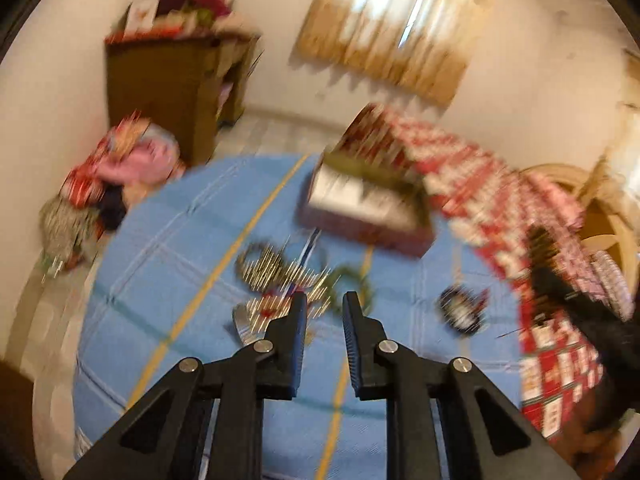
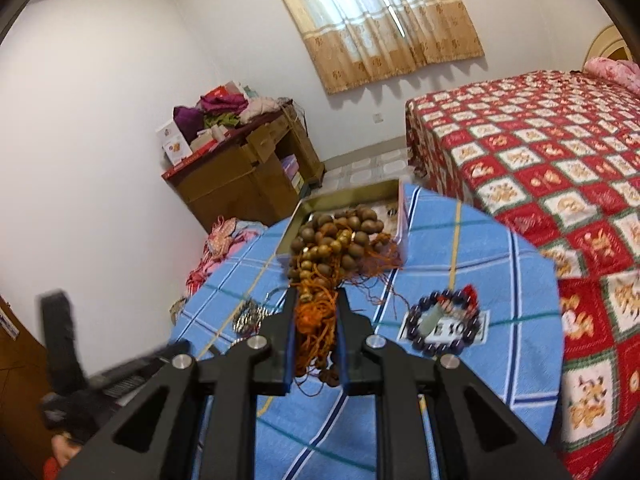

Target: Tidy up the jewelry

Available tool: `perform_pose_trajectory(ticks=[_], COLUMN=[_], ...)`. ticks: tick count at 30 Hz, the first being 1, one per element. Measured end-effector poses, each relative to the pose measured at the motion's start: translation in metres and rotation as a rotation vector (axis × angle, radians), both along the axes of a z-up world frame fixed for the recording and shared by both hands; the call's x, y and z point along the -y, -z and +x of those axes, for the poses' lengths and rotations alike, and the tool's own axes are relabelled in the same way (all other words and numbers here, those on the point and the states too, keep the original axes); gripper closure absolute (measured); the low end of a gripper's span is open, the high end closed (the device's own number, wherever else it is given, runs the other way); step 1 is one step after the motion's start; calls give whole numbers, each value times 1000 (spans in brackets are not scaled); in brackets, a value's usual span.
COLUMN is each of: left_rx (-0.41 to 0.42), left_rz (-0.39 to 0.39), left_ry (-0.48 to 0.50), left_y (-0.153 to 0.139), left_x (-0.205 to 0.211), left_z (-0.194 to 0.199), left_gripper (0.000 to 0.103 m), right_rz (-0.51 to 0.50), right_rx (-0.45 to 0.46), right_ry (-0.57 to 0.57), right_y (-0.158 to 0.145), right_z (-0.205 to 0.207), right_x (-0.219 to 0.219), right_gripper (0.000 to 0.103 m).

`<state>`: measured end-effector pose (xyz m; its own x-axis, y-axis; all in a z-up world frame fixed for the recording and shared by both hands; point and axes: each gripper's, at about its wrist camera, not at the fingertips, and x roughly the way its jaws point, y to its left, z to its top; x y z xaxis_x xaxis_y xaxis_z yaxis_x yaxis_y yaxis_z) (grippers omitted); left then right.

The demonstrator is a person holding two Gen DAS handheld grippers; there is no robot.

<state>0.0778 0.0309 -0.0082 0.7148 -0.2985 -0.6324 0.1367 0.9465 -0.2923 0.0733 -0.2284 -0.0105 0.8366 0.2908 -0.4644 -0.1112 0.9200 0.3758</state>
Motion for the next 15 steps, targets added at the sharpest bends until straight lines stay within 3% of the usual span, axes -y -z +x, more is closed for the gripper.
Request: perform_pose_trajectory(ticks=[3, 6, 7, 10, 15], left_rx=[78, 124, 124, 61, -129], left_rz=[4, 89, 135, 171, 195], left_ry=[33, 16, 10, 7, -19], left_y=[-27, -36, -33, -7, 59], left_x=[3, 5, 7, 7, 9], left_z=[13, 15, 17, 22, 19], left_gripper=[85, 85, 79, 20, 18], right_rz=[-3, -2, -6, -9, 18], right_rx=[28, 40, 41, 21, -43], right_ry=[31, 36, 36, 23, -15], right_y=[-13, -17, -17, -7, 15], right_z=[2, 2, 1, 3, 14], right_x=[11, 15, 15, 8, 0], right_gripper=[84, 84, 84, 84, 84])
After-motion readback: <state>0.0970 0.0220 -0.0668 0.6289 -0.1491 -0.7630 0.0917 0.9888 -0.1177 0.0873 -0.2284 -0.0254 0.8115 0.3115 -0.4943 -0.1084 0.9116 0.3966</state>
